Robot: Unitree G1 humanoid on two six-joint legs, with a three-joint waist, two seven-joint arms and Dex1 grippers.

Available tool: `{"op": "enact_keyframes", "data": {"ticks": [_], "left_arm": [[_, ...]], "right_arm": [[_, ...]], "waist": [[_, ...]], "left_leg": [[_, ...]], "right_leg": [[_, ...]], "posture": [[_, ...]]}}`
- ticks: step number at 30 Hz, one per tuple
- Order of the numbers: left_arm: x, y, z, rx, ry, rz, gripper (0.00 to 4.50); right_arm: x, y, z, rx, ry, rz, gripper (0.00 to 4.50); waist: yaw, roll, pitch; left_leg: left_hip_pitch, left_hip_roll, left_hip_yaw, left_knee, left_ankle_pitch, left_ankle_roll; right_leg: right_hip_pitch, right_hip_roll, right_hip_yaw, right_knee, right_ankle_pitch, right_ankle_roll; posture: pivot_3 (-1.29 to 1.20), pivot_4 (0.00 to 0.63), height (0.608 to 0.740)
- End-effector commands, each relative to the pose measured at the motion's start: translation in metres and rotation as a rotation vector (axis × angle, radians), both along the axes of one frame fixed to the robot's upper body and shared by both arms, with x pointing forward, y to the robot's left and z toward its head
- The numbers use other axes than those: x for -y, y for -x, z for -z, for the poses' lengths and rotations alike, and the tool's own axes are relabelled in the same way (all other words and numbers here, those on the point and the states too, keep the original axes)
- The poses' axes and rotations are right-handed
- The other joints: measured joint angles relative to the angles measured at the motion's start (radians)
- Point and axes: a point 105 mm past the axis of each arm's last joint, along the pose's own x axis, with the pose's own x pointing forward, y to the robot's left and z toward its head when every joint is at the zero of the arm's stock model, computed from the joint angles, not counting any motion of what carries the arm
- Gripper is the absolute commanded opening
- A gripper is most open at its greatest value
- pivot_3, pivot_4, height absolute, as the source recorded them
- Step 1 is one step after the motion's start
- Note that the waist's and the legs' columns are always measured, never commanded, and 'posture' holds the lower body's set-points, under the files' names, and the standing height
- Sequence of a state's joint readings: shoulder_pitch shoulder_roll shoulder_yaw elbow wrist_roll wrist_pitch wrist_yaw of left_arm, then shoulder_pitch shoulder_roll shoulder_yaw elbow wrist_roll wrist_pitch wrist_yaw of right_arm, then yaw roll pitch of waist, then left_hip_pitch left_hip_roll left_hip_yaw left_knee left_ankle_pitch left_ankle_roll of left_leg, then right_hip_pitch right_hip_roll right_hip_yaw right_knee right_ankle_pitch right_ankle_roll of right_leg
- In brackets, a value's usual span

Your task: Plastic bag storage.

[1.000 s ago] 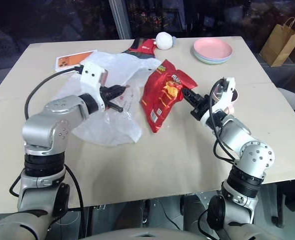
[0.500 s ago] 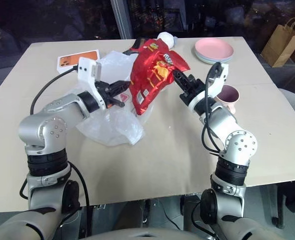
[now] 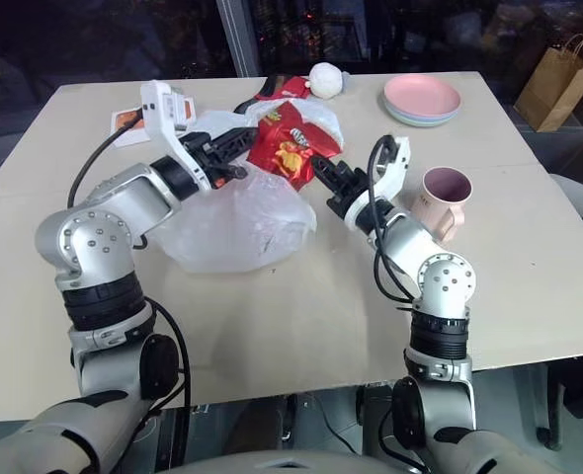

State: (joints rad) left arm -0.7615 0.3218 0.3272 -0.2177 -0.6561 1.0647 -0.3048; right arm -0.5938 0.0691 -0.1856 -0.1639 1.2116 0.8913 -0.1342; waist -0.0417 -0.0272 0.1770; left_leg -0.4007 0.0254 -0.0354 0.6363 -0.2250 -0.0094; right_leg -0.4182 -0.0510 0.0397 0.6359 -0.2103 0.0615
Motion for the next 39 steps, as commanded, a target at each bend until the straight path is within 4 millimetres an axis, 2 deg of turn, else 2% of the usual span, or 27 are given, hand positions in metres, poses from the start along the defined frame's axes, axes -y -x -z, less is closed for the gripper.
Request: {"op": "enact_keyframes", "data": {"ticks": [1, 6, 9, 14, 18, 21, 22, 23, 24, 25, 27, 28, 30, 32, 35, 38, 39], "left_arm": [[0.001, 0.003, -0.023, 0.111, -0.004, -0.010, 0.00], [0.007, 0.010, -0.024, 0.151, -0.034, 0.032, 0.00], [0.017, 0.021, -0.015, 0.154, -0.089, 0.124, 0.00], [0.048, 0.056, 0.007, 0.144, -0.157, 0.356, 0.00], [0.051, 0.060, 0.011, 0.145, -0.137, 0.363, 0.00], [0.044, 0.056, 0.012, 0.129, -0.122, 0.321, 0.00], [0.043, 0.055, 0.013, 0.124, -0.116, 0.308, 0.00], [0.041, 0.053, 0.014, 0.119, -0.112, 0.291, 0.00], [0.038, 0.051, 0.015, 0.114, -0.108, 0.269, 0.00], [0.034, 0.048, 0.016, 0.105, -0.100, 0.239, 0.00], [0.017, 0.036, 0.022, 0.072, -0.073, 0.136, 0.00], [0.011, 0.032, 0.024, 0.058, -0.055, 0.099, 0.00], [0.002, 0.024, 0.027, 0.037, -0.022, 0.044, 0.00], [-0.007, 0.018, 0.031, 0.019, 0.006, 0.009, 0.00], [-0.021, 0.011, 0.035, -0.001, 0.045, -0.020, 0.00], [-0.019, 0.008, 0.033, 0.006, 0.058, 0.001, 0.00], [-0.018, 0.008, 0.032, 0.007, 0.065, 0.011, 0.00]], "right_arm": [[-0.008, 0.005, -0.006, 0.047, 0.042, -0.054, 0.04], [-0.013, 0.005, 0.003, 0.038, 0.118, -0.085, 0.04], [-0.015, 0.005, 0.003, 0.047, 0.147, -0.102, 0.04], [-0.052, -0.004, 0.003, 0.065, 0.185, -0.205, 0.04], [-0.096, -0.011, 0.020, 0.064, 0.252, -0.291, 0.04], [-0.108, -0.022, 0.038, 0.117, 0.373, -0.258, 0.04], [-0.107, -0.025, 0.040, 0.136, 0.387, -0.249, 0.60], [-0.106, -0.026, 0.039, 0.146, 0.374, -0.243, 0.87], [-0.101, -0.029, 0.037, 0.164, 0.375, -0.223, 1.35], [-0.093, -0.031, 0.035, 0.209, 0.409, -0.195, 1.66], [-0.069, -0.034, 0.023, 0.314, 0.456, -0.110, 2.60], [-0.058, -0.032, 0.018, 0.362, 0.478, -0.085, 2.94], [-0.041, -0.026, 0.010, 0.446, 0.534, -0.056, 3.92], [-0.026, -0.017, 0.004, 0.495, 0.557, -0.042, 3.92], [-0.004, -0.009, -0.003, 0.562, 0.629, 0.022, 3.92], [0.024, 0.005, -0.015, 0.642, 0.731, 0.086, 3.92], [0.035, 0.010, -0.022, 0.663, 0.765, 0.123, 4.45]], "waist": [[0.000, 0.000, 0.000], [0.000, 0.000, 0.000], [0.000, 0.000, 0.000], [-0.003, 0.000, 0.000], [-0.008, 0.001, 0.001], [-0.005, 0.001, 0.001], [-0.002, 0.001, 0.001], [0.001, 0.001, 0.001], [0.002, 0.001, 0.001], [0.005, 0.001, 0.001], [0.006, 0.001, 0.001], [0.006, 0.001, 0.001], [0.007, 0.001, 0.001], [0.005, 0.001, 0.001], [-0.002, 0.001, 0.001], [0.002, 0.001, 0.001], [0.006, 0.001, 0.001]], "left_leg": [[0.000, 0.000, 0.000, 0.000, 0.000, 0.000], [0.000, 0.000, 0.000, 0.000, 0.000, 0.000], [0.000, 0.000, 0.000, 0.000, 0.000, 0.000], [0.000, 0.000, 0.001, 0.000, 0.000, 0.000], [0.001, 0.001, 0.001, 0.000, 0.000, 0.000], [0.001, 0.001, 0.001, -0.001, 0.000, 0.000], [0.000, 0.001, 0.001, -0.001, 0.000, 0.000], [0.000, 0.001, 0.001, -0.001, 0.000, 0.000], [-0.001, 0.001, 0.001, -0.001, 0.000, 0.000], [-0.001, 0.001, 0.000, 0.000, 0.000, 0.000], [-0.002, 0.000, 0.000, 0.000, 0.000, 0.000], [-0.004, 0.000, 0.000, 0.000, 0.000, 0.000], [-0.008, -0.001, -0.001, 0.001, 0.000, 0.000], [-0.015, -0.001, -0.001, 0.003, 0.000, 0.000], [-0.014, -0.001, -0.001, 0.003, 0.000, 0.000], [-0.014, -0.001, -0.001, 0.003, 0.000, 0.000], [-0.014, -0.001, -0.001, 0.003, 0.000, 0.000]], "right_leg": [[0.000, 0.000, 0.000, 0.000, 0.000, 0.000], [0.000, 0.000, 0.000, 0.000, 0.000, 0.000], [0.000, 0.000, 0.000, 0.000, 0.000, 0.000], [-0.001, 0.000, 0.001, 0.000, 0.000, 0.000], [-0.001, 0.002, 0.002, 0.001, 0.000, 0.000], [-0.001, 0.002, 0.001, 0.001, 0.000, 0.000], [-0.001, 0.002, 0.001, 0.000, 0.000, 0.000], [-0.001, 0.001, 0.001, 0.000, 0.000, 0.000], [-0.001, 0.001, 0.001, -0.001, 0.000, 0.000], [-0.001, 0.001, 0.001, -0.001, 0.000, 0.000], [-0.001, 0.000, 0.000, -0.003, 0.000, 0.000], [-0.002, 0.000, 0.000, -0.003, 0.000, 0.000], [-0.006, -0.001, -0.001, -0.002, 0.000, 0.000], [-0.014, -0.001, -0.001, 0.001, 0.001, 0.000], [-0.015, -0.001, -0.001, 0.004, 0.000, 0.000], [-0.016, 0.000, -0.001, 0.005, 0.000, 0.000], [-0.015, -0.001, -0.001, 0.005, 0.000, 0.000]], "posture": [[0.00, 0.150, 0.740], [0.00, 0.150, 0.740], [0.00, 0.150, 0.740], [0.00, 0.150, 0.740], [0.00, 0.150, 0.740], [0.00, 0.150, 0.740], [0.00, 0.150, 0.740], [0.00, 0.150, 0.740], [0.00, 0.150, 0.740], [0.00, 0.150, 0.740], [0.00, 0.150, 0.740], [0.00, 0.150, 0.740], [0.00, 0.150, 0.740], [0.00, 0.150, 0.740], [0.00, 0.150, 0.740], [0.00, 0.150, 0.740], [0.00, 0.150, 0.740]]}}
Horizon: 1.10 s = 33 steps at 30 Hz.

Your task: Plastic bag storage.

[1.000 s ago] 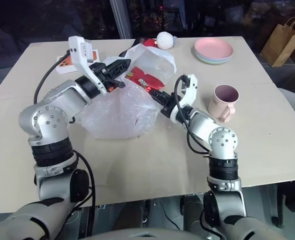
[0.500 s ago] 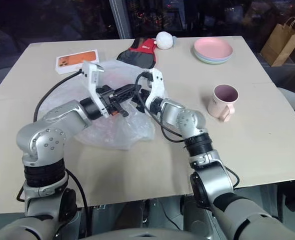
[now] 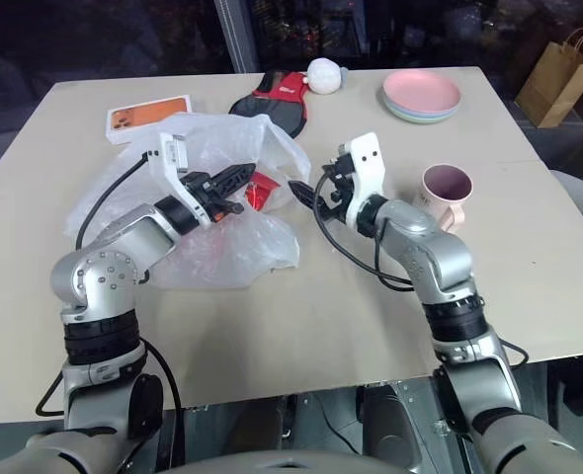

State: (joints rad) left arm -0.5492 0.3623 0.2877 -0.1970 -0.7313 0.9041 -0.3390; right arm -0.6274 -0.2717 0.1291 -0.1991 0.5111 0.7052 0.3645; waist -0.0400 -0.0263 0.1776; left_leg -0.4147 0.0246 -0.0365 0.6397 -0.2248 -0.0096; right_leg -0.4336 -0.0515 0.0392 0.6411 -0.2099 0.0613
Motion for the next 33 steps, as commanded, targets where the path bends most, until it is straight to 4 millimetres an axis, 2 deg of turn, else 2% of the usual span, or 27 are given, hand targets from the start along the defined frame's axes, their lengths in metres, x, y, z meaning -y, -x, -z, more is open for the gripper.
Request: {"op": "enact_keyframes", "data": {"ticks": [1, 4, 6, 9, 12, 16, 22, 25, 30, 32, 33], "left_arm": [[0.000, 0.001, -0.019, 0.073, 0.028, 0.025, 0.00], [0.006, 0.001, -0.022, 0.078, 0.034, 0.057, 0.00], [0.008, 0.001, -0.023, 0.080, 0.040, 0.068, 0.00], [0.012, -0.001, -0.024, 0.081, 0.041, 0.080, 0.00], [0.015, -0.008, -0.021, 0.069, 0.018, 0.091, 0.00], [0.021, -0.011, -0.021, 0.073, 0.012, 0.111, 0.00], [0.020, -0.012, -0.024, 0.092, -0.012, 0.101, 0.00], [0.016, -0.011, -0.027, 0.101, -0.020, 0.081, 0.00], [0.013, -0.008, -0.027, 0.102, -0.028, 0.070, 0.00], [0.012, -0.008, -0.027, 0.103, -0.029, 0.067, 0.00], [0.012, -0.007, -0.027, 0.103, -0.028, 0.067, 0.00]], "right_arm": [[0.034, 0.023, -0.038, 0.187, 0.083, 0.085, 4.48], [0.077, 0.032, -0.048, 0.282, 0.265, 0.309, 4.48], [0.091, 0.037, -0.050, 0.287, 0.303, 0.388, 4.48], [0.123, 0.047, -0.046, 0.247, 0.376, 0.565, 4.48], [0.152, 0.059, -0.014, 0.051, 0.355, 0.706, 4.48], [0.162, 0.050, 0.017, -0.094, 0.272, 0.774, 4.48], [0.176, 0.023, 0.040, -0.134, 0.296, 0.790, 4.48], [0.185, 0.016, 0.041, -0.128, 0.309, 0.790, 3.68], [0.186, 0.016, 0.036, -0.104, 0.312, 0.743, 1.20], [0.182, 0.019, 0.032, -0.086, 0.312, 0.713, 0.40], [0.179, 0.021, 0.029, -0.075, 0.308, 0.694, 0.40]], "waist": [[0.006, 0.000, 0.000], [0.013, 0.000, 0.000], [0.016, -0.001, 0.000], [0.015, -0.001, 0.000], [0.020, -0.001, 0.000], [0.018, -0.001, -0.001], [0.020, -0.001, 0.000], [0.020, -0.001, 0.000], [0.020, -0.001, 0.000], [0.021, -0.001, 0.000], [0.021, -0.001, 0.000]], "left_leg": [[-0.001, -0.001, 0.000, 0.001, 0.000, 0.000], [-0.002, -0.002, 0.000, 0.003, 0.000, 0.000], [-0.001, -0.002, 0.000, 0.003, 0.000, 0.000], [0.000, -0.001, 0.000, 0.003, 0.000, 0.000], [0.000, -0.001, 0.000, 0.003, 0.000, 0.000], [0.000, -0.001, 0.001, 0.005, 0.000, 0.000], [0.000, -0.001, 0.001, 0.008, 0.000, 0.000], [0.000, -0.001, 0.001, 0.008, 0.000, 0.000], [0.000, -0.001, 0.001, 0.008, 0.000, 0.000], [0.000, -0.001, 0.001, 0.008, 0.000, 0.000], [0.000, -0.001, 0.001, 0.008, 0.000, 0.000]], "right_leg": [[0.000, -0.001, 0.000, 0.000, 0.000, 0.000], [0.001, -0.002, 0.000, -0.001, 0.000, 0.000], [0.001, -0.002, 0.000, 0.000, 0.000, 0.001], [0.001, -0.001, 0.000, 0.000, 0.000, 0.000], [0.001, -0.001, 0.000, 0.001, 0.000, 0.000], [0.002, -0.001, 0.002, 0.000, 0.000, 0.000], [0.003, -0.001, 0.002, 0.001, 0.000, 0.001], [0.003, -0.001, 0.002, 0.001, 0.000, 0.001], [0.003, -0.001, 0.002, 0.001, 0.000, 0.001], [0.003, -0.001, 0.002, 0.001, 0.000, 0.001], [0.003, -0.001, 0.002, 0.001, 0.000, 0.001]], "posture": [[0.00, 0.150, 0.740], [0.00, 0.150, 0.740], [0.00, 0.150, 0.740], [0.00, 0.150, 0.740], [0.00, 0.150, 0.740], [0.00, 0.150, 0.740], [0.00, 0.150, 0.740], [0.00, 0.150, 0.740], [0.00, 0.150, 0.740], [0.00, 0.150, 0.740], [0.00, 0.150, 0.740]]}}
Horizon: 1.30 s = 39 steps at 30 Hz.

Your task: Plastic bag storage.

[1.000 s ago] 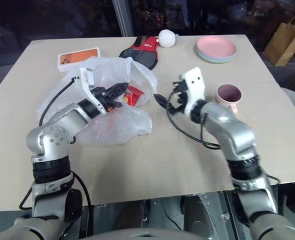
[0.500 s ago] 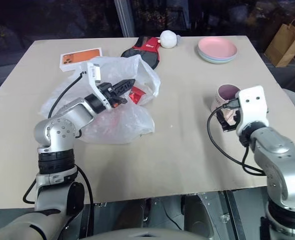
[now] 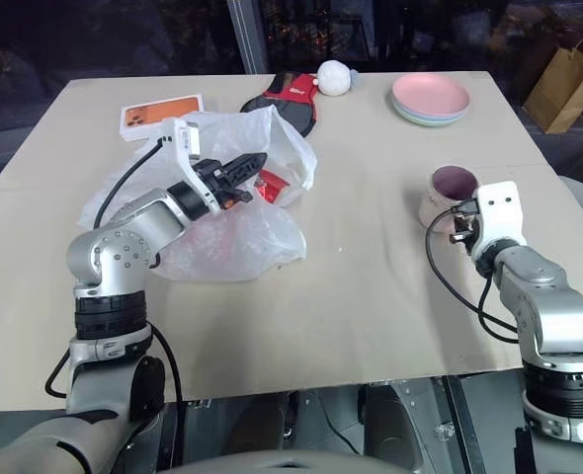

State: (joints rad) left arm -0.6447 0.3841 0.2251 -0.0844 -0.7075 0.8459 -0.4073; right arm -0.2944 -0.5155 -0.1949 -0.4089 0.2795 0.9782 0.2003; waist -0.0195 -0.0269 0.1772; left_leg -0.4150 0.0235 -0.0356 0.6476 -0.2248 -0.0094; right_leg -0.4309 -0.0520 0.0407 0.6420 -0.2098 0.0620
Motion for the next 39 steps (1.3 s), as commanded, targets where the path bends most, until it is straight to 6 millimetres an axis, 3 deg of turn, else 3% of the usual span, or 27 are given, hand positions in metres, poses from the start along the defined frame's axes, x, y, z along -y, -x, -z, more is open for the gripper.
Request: {"op": "enact_keyframes", "data": {"ticks": [1, 4, 7, 13, 19, 25, 27, 30, 33, 34, 35, 39], "left_arm": [[-0.001, 0.006, -0.015, 0.064, -0.006, -0.005, 0.00], [-0.001, 0.007, -0.018, 0.064, 0.008, 0.004, 0.00], [0.001, 0.013, -0.026, 0.072, 0.027, 0.049, 0.00], [0.003, 0.024, -0.046, 0.097, 0.047, 0.113, 0.00], [-0.007, 0.044, -0.068, 0.112, 0.129, 0.175, 0.00], [-0.006, 0.058, -0.069, 0.081, 0.155, 0.205, 0.00], [-0.004, 0.060, -0.066, 0.073, 0.127, 0.197, 0.00], [-0.004, 0.059, -0.058, 0.056, 0.114, 0.156, 0.00], [-0.010, 0.058, -0.050, 0.034, 0.115, 0.110, 0.00], [-0.013, 0.057, -0.045, 0.024, 0.106, 0.091, 0.00], [-0.017, 0.057, -0.041, 0.017, 0.100, 0.074, 0.00], [-0.027, 0.057, -0.030, -0.007, 0.108, 0.024, 0.00]], "right_arm": [[-0.010, 0.008, -0.028, 0.100, 0.012, -0.082, 0.40], [-0.047, 0.026, -0.042, 0.119, -0.026, -0.302, 0.40], [-0.102, 0.034, -0.059, 0.163, -0.075, -0.518, 0.40], [-0.182, 0.014, -0.062, 0.196, -0.125, -0.700, 0.40], [-0.212, -0.008, -0.052, 0.203, -0.054, -0.732, 0.40], [-0.244, -0.017, -0.047, 0.239, 0.037, -0.818, 0.40], [-0.267, -0.015, -0.054, 0.283, 0.037, -0.887, 0.40], [-0.327, 0.008, -0.066, 0.375, 0.076, -1.097, 0.40], [-0.358, 0.028, -0.062, 0.369, 0.039, -1.267, 0.40], [-0.363, 0.030, -0.058, 0.365, 0.045, -1.295, 1.45], [-0.365, 0.028, -0.056, 0.371, 0.052, -1.301, 1.77], [-0.348, 0.014, -0.058, 0.449, 0.090, -1.219, 3.96]], "waist": [[0.001, 0.000, 0.000], [0.001, 0.000, 0.000], [-0.017, 0.000, 0.000], [-0.021, 0.000, 0.000], [-0.016, 0.000, 0.000], [-0.023, 0.000, 0.000], [-0.024, 0.000, 0.000], [-0.032, 0.000, 0.000], [-0.038, -0.001, 0.000], [-0.030, 0.000, 0.000], [-0.023, -0.001, 0.000], [-0.013, -0.001, 0.000]], "left_leg": [[0.000, 0.000, 0.000, 0.000, 0.000, 0.000], [0.000, 0.000, 0.000, 0.000, 0.000, 0.000], [0.000, 0.001, 0.000, 0.000, 0.000, 0.000], [0.001, 0.001, -0.002, 0.002, 0.000, 0.000], [-0.001, 0.001, -0.002, 0.003, 0.000, 0.000], [0.000, 0.001, -0.002, 0.002, 0.000, 0.000], [0.001, 0.001, -0.002, 0.002, 0.000, 0.000], [0.001, 0.001, -0.001, 0.001, 0.000, 0.000], [0.002, 0.002, -0.002, 0.001, 0.000, 0.000], [0.001, 0.002, -0.003, 0.001, 0.000, 0.000], [0.001, 0.001, -0.003, 0.001, 0.000, 0.000], [-0.001, -0.001, -0.003, 0.001, 0.000, 0.000]], "right_leg": [[0.000, 0.000, 0.000, 0.000, 0.000, 0.000], [0.000, 0.000, 0.000, 0.000, 0.000, 0.000], [0.000, 0.001, 0.000, 0.000, 0.000, 0.000], [0.000, 0.002, -0.001, 0.003, 0.000, 0.000], [0.000, 0.000, -0.001, 0.002, 0.000, 0.000], [0.000, 0.001, -0.001, 0.002, 0.000, 0.000], [0.000, 0.001, -0.001, 0.003, 0.000, 0.000], [-0.001, 0.001, 0.000, 0.004, 0.000, 0.000], [-0.001, 0.002, 0.000, 0.004, 0.000, -0.001], [-0.001, 0.002, -0.001, 0.004, 0.000, -0.001], [-0.001, 0.001, -0.001, 0.004, 0.000, -0.001], [0.000, -0.001, -0.002, 0.002, 0.000, 0.000]], "posture": [[0.00, 0.150, 0.740], [0.00, 0.150, 0.740], [0.00, 0.150, 0.740], [0.00, 0.150, 0.740], [0.00, 0.150, 0.740], [0.00, 0.150, 0.740], [0.00, 0.150, 0.740], [0.00, 0.150, 0.740], [0.00, 0.150, 0.740], [0.00, 0.150, 0.740], [0.00, 0.150, 0.740], [0.00, 0.150, 0.740]]}}
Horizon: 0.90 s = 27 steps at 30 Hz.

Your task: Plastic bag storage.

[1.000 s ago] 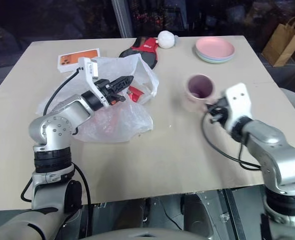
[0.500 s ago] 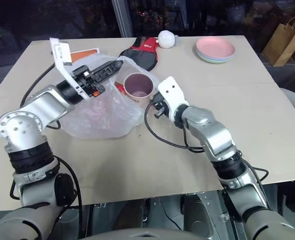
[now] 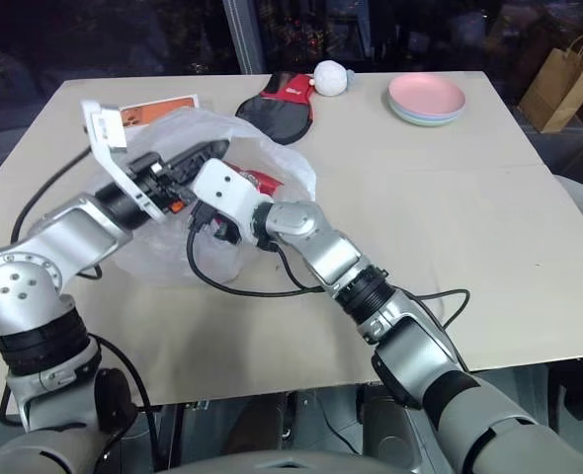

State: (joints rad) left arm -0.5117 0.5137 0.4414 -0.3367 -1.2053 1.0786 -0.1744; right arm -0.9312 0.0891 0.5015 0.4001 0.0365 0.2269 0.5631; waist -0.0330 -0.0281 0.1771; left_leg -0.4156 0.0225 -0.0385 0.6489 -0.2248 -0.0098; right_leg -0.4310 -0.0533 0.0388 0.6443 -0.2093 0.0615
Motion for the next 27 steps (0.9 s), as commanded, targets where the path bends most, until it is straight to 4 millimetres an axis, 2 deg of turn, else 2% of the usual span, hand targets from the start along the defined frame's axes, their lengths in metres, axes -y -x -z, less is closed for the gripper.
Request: {"op": "enact_keyframes", "data": {"ticks": [1, 4, 7, 10, 13, 16, 19, 24, 25, 27], "left_arm": [[-0.002, 0.002, -0.003, 0.030, -0.009, -0.026, 0.00], [-0.006, -0.001, 0.001, 0.017, 0.015, -0.051, 0.00], [-0.006, -0.002, 0.001, 0.019, 0.032, -0.054, 0.00], [-0.008, -0.001, -0.002, 0.028, 0.043, -0.052, 0.00], [-0.011, -0.001, -0.001, 0.031, 0.032, -0.054, 0.00], [-0.010, -0.002, -0.002, 0.037, 0.020, -0.053, 0.00], [-0.007, 0.000, -0.003, 0.044, 0.002, -0.034, 0.00], [-0.004, 0.003, -0.003, 0.053, -0.019, -0.011, 0.00], [-0.003, 0.004, -0.004, 0.055, -0.022, -0.009, 0.00], [-0.003, 0.005, -0.004, 0.057, -0.029, -0.006, 0.00]], "right_arm": [[0.006, 0.010, -0.021, 0.158, -0.036, -0.044, 4.28], [0.026, 0.005, -0.014, 0.169, -0.009, -0.023, 4.28], [0.043, -0.001, -0.015, 0.163, -0.003, 0.016, 4.28], [0.078, -0.006, -0.021, 0.115, -0.026, 0.117, 4.28], [0.106, -0.002, -0.026, 0.061, -0.044, 0.188, 4.28], [0.136, -0.010, -0.030, -0.022, -0.098, 0.355, 4.28], [0.139, -0.038, -0.019, -0.080, -0.077, 0.490, 4.28], [0.131, -0.078, 0.000, -0.192, -0.083, 0.562, 4.28], [0.132, -0.083, 0.003, -0.195, -0.080, 0.570, 3.79], [0.133, -0.088, 0.001, -0.202, -0.097, 0.564, 3.20]], "waist": [[0.002, 0.000, 0.000], [0.002, 0.000, 0.000], [-0.003, 0.000, 0.000], [-0.005, 0.000, 0.000], [-0.003, 0.000, 0.000], [-0.001, 0.000, 0.000], [-0.010, 0.000, 0.000], [-0.011, 0.000, 0.000], [-0.010, 0.000, 0.000], [-0.004, 0.000, 0.000]], "left_leg": [[0.000, 0.000, 0.000, 0.000, 0.000, 0.000], [0.000, 0.000, -0.001, 0.000, 0.000, 0.000], [0.001, 0.000, -0.001, 0.000, 0.000, 0.000], [0.001, 0.000, -0.001, 0.000, 0.000, 0.000], [0.001, 0.000, -0.001, 0.000, 0.000, 0.000], [0.001, 0.000, -0.001, 0.000, 0.000, 0.000], [0.002, 0.000, 0.000, 0.000, 0.000, 0.000], [0.003, 0.002, 0.000, 0.000, 0.001, 0.000], [0.003, 0.002, 0.000, 0.000, 0.001, -0.001], [0.002, 0.001, 0.000, 0.000, 0.001, -0.001]], "right_leg": [[0.000, 0.000, 0.000, 0.000, 0.000, 0.000], [0.000, 0.000, -0.001, 0.000, 0.000, 0.000], [0.000, 0.001, -0.001, 0.001, 0.000, 0.000], [0.000, 0.001, -0.001, 0.002, 0.000, 0.000], [0.000, 0.001, -0.001, 0.002, 0.000, 0.000], [0.000, 0.001, -0.001, 0.001, 0.000, 0.000], [0.000, 0.001, 0.000, 0.002, 0.000, 0.000], [0.000, 0.003, 0.002, 0.004, 0.000, 0.000], [0.000, 0.003, 0.002, 0.004, 0.000, 0.000], [0.000, 0.003, 0.001, 0.003, 0.000, 0.000]], "posture": [[0.00, 0.150, 0.740], [0.00, 0.150, 0.740], [0.00, 0.150, 0.740], [0.00, 0.150, 0.740], [0.00, 0.150, 0.740], [0.00, 0.150, 0.740], [0.00, 0.150, 0.740], [0.00, 0.150, 0.740], [0.00, 0.150, 0.740], [0.00, 0.150, 0.740]]}}
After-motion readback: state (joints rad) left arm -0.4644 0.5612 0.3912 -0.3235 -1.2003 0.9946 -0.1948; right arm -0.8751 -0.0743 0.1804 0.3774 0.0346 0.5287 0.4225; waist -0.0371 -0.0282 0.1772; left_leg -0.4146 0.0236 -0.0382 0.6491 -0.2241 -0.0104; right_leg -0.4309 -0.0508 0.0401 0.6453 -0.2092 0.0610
